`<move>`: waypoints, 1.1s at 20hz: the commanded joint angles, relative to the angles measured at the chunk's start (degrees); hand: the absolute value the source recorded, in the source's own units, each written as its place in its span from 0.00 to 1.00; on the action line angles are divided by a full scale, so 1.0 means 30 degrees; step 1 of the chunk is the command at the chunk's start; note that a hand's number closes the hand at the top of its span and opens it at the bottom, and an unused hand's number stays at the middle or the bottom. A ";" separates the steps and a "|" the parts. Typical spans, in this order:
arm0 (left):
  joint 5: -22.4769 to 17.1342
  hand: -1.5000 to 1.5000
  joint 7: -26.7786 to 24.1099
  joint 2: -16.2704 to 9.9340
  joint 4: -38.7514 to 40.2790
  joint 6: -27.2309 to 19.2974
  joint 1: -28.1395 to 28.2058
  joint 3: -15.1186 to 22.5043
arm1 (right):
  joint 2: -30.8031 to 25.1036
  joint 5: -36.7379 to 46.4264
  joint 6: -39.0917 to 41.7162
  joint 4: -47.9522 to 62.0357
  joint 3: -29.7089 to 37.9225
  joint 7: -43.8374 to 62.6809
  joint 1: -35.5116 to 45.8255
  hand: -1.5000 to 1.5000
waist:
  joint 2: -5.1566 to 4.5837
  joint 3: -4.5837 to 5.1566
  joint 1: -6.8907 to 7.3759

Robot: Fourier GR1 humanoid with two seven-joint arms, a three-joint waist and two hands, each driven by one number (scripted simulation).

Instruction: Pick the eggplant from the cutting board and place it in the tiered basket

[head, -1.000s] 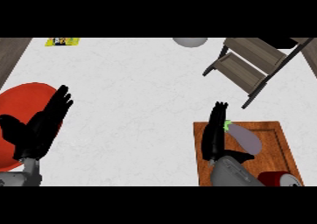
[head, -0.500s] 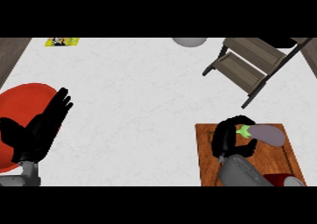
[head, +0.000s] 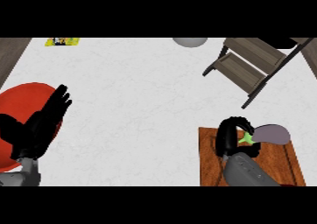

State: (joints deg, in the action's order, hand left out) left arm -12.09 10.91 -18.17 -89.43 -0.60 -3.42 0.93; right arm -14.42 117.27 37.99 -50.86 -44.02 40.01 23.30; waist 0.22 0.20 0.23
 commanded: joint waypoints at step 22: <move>-0.0336 0.50 0.0074 -0.0435 -0.0734 -0.0322 0.1963 -0.1319 | -0.2745 -2.2659 -0.4701 -1.9474 2.2320 -0.3833 0.4302 1.00 | 0.0606 -0.0090 -0.1898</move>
State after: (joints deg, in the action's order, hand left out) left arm -12.82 10.78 -18.84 -90.39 -2.47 2.40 -3.13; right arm -19.14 60.17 16.46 -102.89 14.62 29.96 33.15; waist 2.69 -0.30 -7.39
